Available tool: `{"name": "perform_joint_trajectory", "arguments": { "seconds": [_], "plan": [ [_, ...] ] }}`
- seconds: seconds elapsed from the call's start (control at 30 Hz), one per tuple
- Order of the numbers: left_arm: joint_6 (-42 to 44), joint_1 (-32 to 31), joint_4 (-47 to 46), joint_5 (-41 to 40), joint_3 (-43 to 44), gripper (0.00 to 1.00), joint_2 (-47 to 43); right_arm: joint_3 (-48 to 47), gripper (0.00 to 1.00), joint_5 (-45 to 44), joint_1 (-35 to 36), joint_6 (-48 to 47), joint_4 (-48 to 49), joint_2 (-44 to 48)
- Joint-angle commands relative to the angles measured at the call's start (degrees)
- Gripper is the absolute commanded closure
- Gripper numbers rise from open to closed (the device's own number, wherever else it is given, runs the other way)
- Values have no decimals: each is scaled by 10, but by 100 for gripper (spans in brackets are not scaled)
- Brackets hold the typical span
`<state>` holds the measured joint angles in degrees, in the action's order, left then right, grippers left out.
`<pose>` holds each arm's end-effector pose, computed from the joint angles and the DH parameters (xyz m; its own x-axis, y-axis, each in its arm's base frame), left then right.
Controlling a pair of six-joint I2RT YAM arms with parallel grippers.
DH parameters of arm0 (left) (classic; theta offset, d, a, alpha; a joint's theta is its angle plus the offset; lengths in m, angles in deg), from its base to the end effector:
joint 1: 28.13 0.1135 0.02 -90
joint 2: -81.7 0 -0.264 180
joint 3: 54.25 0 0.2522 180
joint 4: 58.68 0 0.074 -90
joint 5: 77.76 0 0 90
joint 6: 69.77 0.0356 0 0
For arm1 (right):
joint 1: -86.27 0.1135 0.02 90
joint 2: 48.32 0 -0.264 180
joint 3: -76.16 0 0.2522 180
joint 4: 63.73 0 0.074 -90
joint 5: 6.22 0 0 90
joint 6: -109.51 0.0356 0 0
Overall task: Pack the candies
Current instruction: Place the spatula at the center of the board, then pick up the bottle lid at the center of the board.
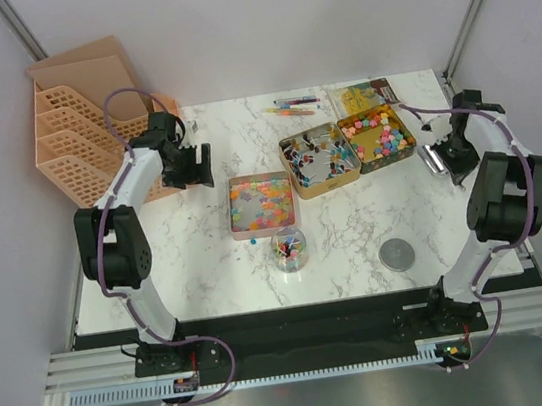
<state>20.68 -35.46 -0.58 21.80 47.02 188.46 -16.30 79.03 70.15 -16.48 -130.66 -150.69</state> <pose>0.3917 -0.0563 0.2444 -0.8867 0.1219 -0.4459 0.2061 0.9677 -0.1452 0.3353 -0.1000 0.2214 -0.9301 -0.3408 -0.1368 -0.3112 0.9293 -0.1990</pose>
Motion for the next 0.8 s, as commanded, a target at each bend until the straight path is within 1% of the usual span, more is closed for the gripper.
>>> {"name": "perform_joint_trajectory", "arguments": {
  "seconds": [0.0, 0.13, 0.2, 0.23, 0.27, 0.3, 0.33, 0.4, 0.43, 0.47, 0.5, 0.53, 0.57, 0.6, 0.63, 0.67, 0.7, 0.77],
  "plan": [
    [9, -11, -3, 0, 20, 13, -27, -39, 100, 47, -15, 60, 25, -27],
    [10, -12, -2, 2, 27, 14, -27, -45, 100, 69, -17, 86, 42, -57],
    [18, -12, -3, 0, 28, 13, -27, -51, 100, 80, -17, 88, 45, -67],
    [20, -12, -2, 1, 30, 11, -26, -53, 96, 86, -17, 84, 43, -69],
    [26, -14, 0, 0, 36, 5, -23, -54, 91, 98, -18, 73, 30, -61],
    [31, -15, 2, 1, 40, 2, -23, -52, 83, 121, -17, 58, 22, -52],
    [36, -15, 4, 17, 44, 0, -21, -48, 70, 123, -17, 48, 18, -40],
    [40, -15, 7, 28, 55, 0, -21, -23, 61, 130, -18, 7, 21, 22],
    [38, -15, 8, 30, 57, 0, -22, -13, 57, 154, -19, -15, 20, 48],
    [34, -15, 8, 32, 57, 0, -22, 16, 52, 177, -18, -82, 17, 105],
    [36, -15, 9, 39, 55, 0, -21, 37, 36, 202, -19, -123, 14, 139],
    [38, -16, 13, 49, 53, 0, -21, 62, 28, 269, -18, -185, 5, 174],
    [37, -16, 14, 53, 45, 0, -21, 118, 25, 288, -12, -287, -5, 246],
    [38, -20, 13, 54, 40, 0, -23, 149, 22, 297, -2, -330, -4, 279],
    [39, -22, 13, 56, 36, 1, -23, 178, 14, 297, 13, -363, -5, 310],
    [43, -25, 12, 58, 31, 2, -27, 233, 8, 292, 46, -396, -10, 358],
    [46, -31, 12, 57, 22, 2, -29, 257, 2, 288, 59, -454, -10, 377],
    [47, -41, 7, 50, 10, 4, -35, 314, 2, 281, 92, -502, -15, 415]
  ]
}}
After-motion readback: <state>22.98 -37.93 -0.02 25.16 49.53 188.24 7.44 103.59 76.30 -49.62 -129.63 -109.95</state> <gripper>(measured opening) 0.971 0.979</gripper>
